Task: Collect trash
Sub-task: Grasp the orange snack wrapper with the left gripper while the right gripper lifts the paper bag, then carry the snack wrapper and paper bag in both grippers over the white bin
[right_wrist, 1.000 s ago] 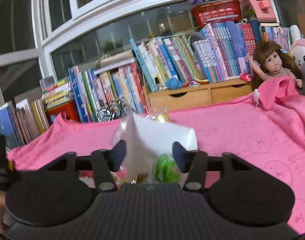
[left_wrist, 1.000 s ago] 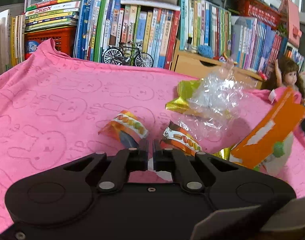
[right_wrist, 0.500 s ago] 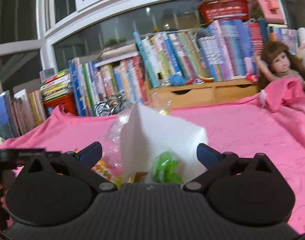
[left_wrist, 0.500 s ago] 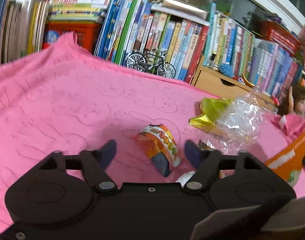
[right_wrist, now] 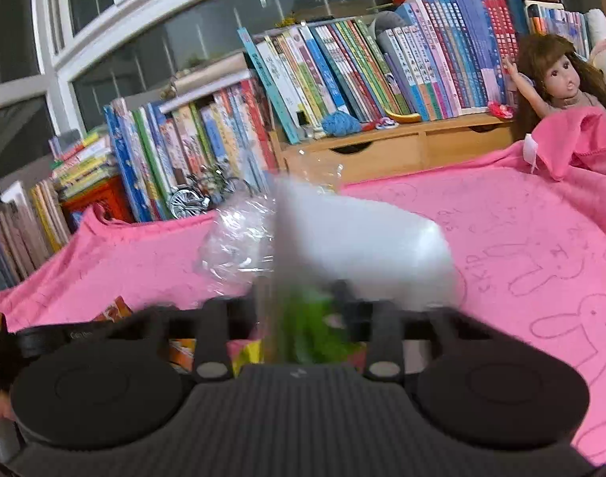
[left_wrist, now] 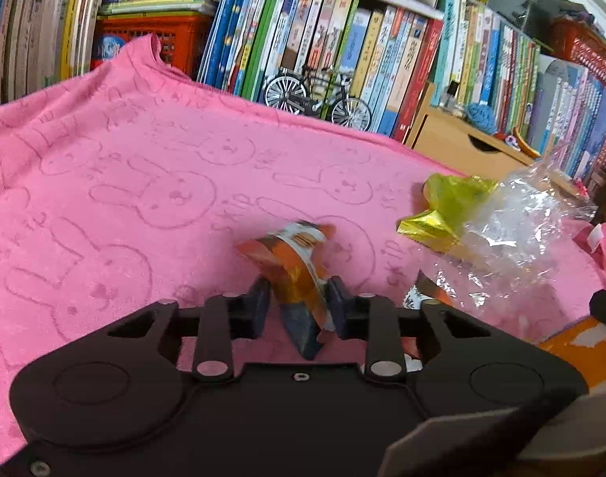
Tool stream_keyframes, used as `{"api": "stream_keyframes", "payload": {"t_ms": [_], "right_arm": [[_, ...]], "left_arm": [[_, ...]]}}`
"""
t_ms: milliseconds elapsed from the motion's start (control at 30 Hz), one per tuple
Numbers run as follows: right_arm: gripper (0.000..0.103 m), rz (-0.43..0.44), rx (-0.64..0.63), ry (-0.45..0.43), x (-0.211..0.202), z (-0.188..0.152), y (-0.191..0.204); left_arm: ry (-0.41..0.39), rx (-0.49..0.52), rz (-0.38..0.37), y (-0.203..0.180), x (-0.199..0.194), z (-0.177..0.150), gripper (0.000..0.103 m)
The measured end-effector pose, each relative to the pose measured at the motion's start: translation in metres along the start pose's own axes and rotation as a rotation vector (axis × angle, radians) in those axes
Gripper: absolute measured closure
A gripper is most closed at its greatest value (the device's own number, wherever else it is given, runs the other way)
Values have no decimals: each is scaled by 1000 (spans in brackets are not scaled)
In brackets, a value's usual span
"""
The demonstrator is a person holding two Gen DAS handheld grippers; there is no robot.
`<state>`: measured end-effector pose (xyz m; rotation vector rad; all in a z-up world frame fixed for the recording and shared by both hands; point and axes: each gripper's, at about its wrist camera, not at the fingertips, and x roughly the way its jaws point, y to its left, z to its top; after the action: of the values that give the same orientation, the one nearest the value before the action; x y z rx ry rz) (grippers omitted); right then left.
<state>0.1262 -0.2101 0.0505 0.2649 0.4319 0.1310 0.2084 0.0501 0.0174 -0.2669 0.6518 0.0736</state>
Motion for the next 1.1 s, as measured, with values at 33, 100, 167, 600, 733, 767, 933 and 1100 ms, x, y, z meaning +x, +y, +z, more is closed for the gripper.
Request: {"api": "stream_keyframes", "payload": {"t_ms": [33,100,167,600,733,767,933,1100], "right_arm": [[68,11,-11,-13,-4,1,2],[70,12,-44,-43,-13,2,9],[72,27,-73,-69,-22,5,15],[74,176,-100,-267,-86,29,42],[74,247,-93,-254,-111,16,44],[74,258,-94,-248,-117,10,44],[74,319,-58,-198,-144,-17,36],[74,369,-42,-154,-173,-42,31]], "left_arm": [[-10,4,9,1,-5,0,80],[-35,-1,9,2,-16,0,80],[-57,-3,-1,4,-27,0,80],[-208,3,-182,6,-137,-11,80],[-161,-43,-293,14,-174,-40,80],[-157,-48,-302,15,-182,-49,80],[-147,-53,-291,27,-216,-86,80],[-123,-32,-296,35,-245,-112,80]]}}
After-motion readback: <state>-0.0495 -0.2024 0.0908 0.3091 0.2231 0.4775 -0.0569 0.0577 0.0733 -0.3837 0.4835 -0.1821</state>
